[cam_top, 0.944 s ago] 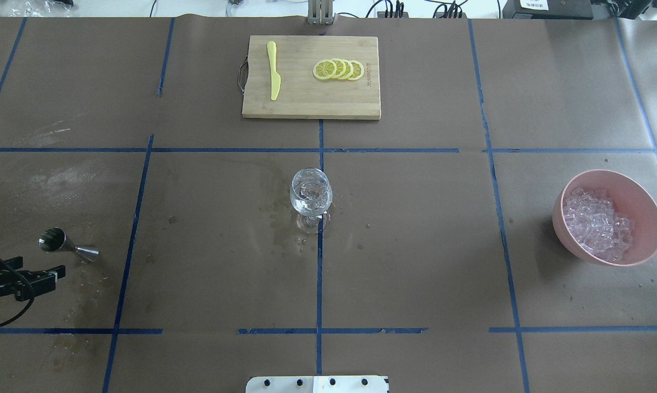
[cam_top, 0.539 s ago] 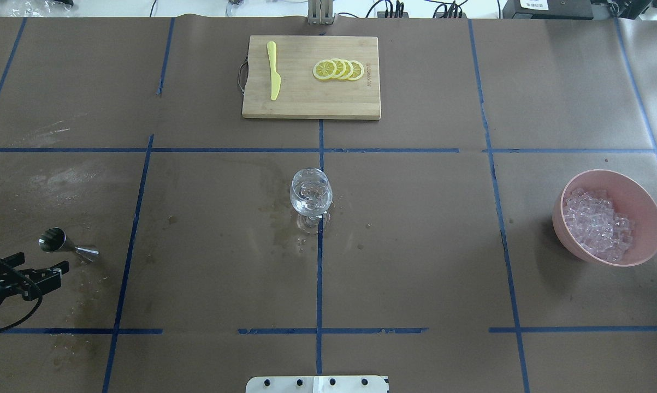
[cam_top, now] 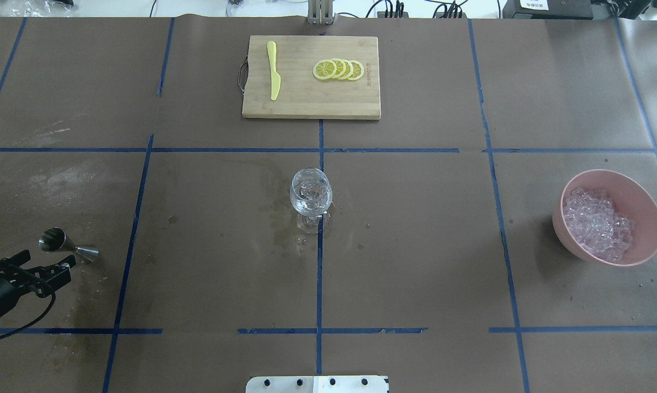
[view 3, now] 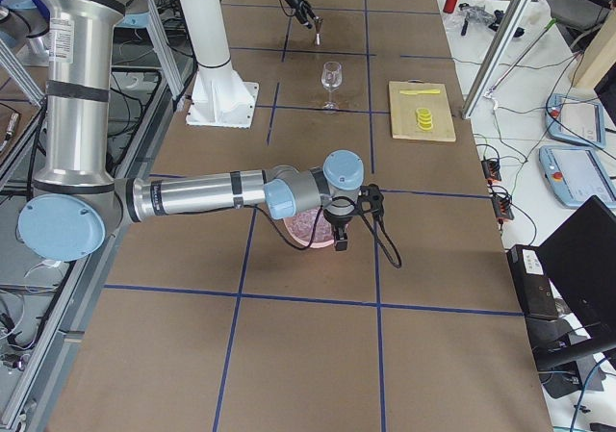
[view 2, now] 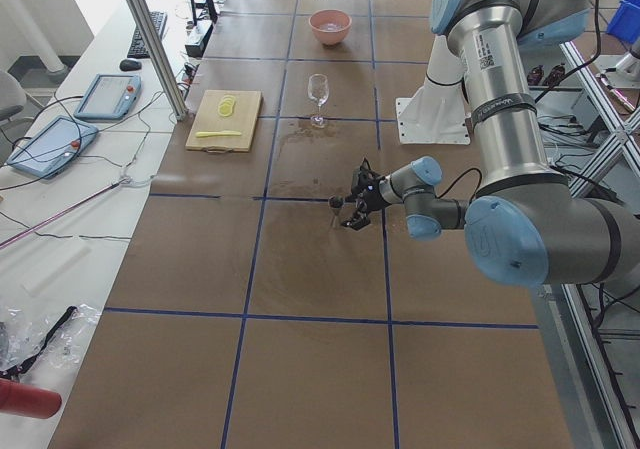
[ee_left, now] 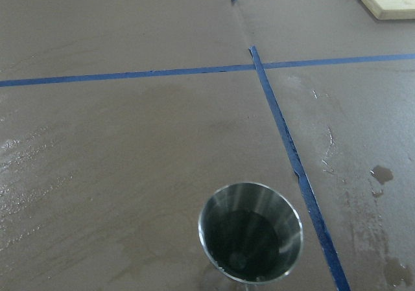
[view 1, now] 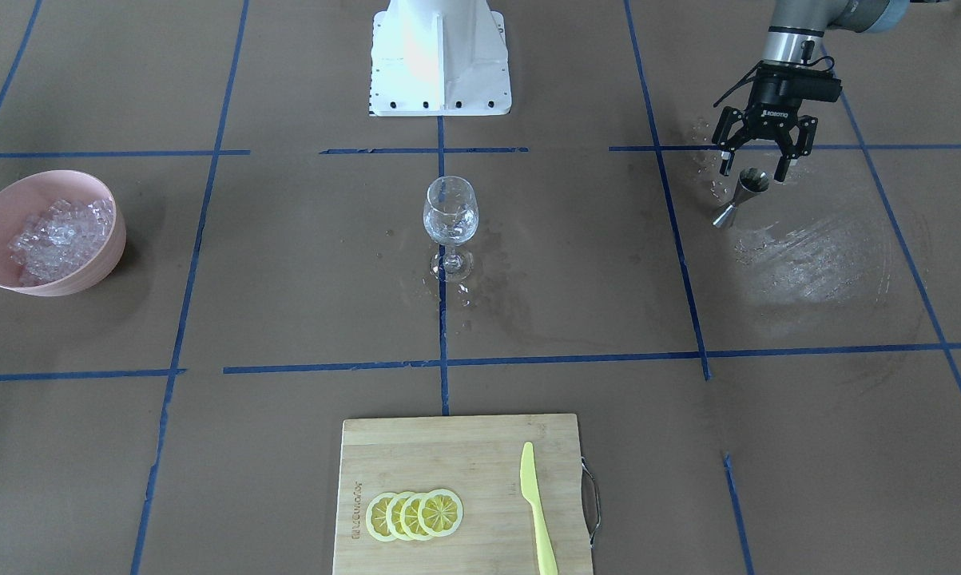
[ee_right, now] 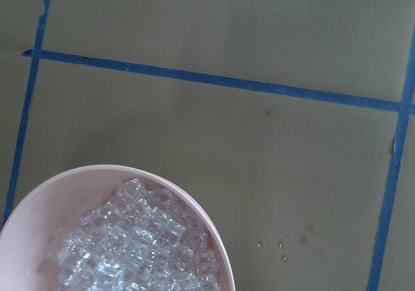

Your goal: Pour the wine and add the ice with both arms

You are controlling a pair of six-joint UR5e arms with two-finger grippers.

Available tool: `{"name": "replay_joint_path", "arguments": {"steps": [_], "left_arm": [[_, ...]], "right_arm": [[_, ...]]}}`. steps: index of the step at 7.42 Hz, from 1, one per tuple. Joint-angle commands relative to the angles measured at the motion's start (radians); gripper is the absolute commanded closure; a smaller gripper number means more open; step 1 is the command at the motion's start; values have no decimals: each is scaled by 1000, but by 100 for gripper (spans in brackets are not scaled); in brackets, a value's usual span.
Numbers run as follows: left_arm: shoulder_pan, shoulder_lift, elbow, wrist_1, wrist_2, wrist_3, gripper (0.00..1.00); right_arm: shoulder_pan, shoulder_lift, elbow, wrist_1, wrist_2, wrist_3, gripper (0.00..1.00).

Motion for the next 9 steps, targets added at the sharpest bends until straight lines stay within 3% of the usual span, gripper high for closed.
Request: {"name": "replay_joint_path", "arguments": {"steps": [1, 9], "left_arm": [[26, -35, 38, 9, 95, -53, 1], [75, -118, 151, 11, 289, -86, 1]], "right_arm": [[0, 0, 0, 0, -2, 0, 0], [0, -3, 5, 0, 0, 0, 0]]}}
